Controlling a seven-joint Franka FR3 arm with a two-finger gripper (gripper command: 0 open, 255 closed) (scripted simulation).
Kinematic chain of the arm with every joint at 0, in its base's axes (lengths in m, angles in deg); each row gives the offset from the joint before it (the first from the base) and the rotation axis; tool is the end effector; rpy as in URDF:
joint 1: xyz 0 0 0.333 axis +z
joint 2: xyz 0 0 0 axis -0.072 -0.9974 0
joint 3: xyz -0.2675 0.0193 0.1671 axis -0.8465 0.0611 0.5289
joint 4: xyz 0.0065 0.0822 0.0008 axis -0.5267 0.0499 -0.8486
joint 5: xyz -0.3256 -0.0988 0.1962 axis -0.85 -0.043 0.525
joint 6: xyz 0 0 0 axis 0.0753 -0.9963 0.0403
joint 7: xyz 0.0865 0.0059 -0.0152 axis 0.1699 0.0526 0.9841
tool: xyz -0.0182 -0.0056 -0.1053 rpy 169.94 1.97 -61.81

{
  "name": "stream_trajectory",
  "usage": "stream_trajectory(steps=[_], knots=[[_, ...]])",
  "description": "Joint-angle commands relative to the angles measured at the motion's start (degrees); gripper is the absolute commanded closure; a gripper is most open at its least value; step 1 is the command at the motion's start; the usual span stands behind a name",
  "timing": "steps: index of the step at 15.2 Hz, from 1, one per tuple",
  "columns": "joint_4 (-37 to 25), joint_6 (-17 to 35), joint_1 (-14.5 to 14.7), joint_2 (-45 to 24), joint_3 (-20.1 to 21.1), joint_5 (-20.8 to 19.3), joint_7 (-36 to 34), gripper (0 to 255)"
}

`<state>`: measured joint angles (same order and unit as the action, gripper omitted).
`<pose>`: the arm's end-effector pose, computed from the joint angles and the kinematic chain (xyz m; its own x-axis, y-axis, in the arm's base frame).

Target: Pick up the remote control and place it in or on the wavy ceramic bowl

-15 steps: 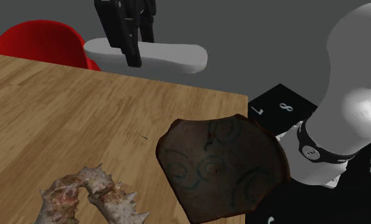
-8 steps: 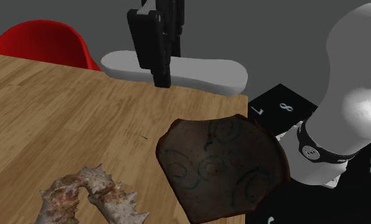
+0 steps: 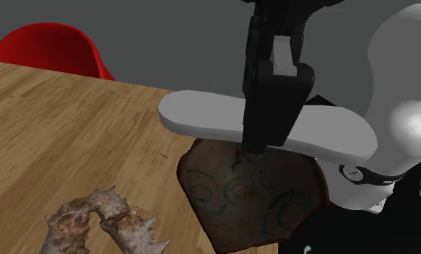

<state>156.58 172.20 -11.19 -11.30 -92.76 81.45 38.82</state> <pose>0.2899 -0.1017 0.4904 0.7162 -0.6978 -0.0081 -0.6979 -0.7160 -0.0174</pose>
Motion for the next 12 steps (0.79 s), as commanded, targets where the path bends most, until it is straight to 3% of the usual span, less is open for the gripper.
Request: stream_trajectory(steps=[1, 12], knots=[[1.05, 0.02, 0.66, 1.04, 1.27, 0.92, -1.43, 255], [8.79, 9.2, 0.58, -0.41, 1.05, 0.77, -1.3, 255]])
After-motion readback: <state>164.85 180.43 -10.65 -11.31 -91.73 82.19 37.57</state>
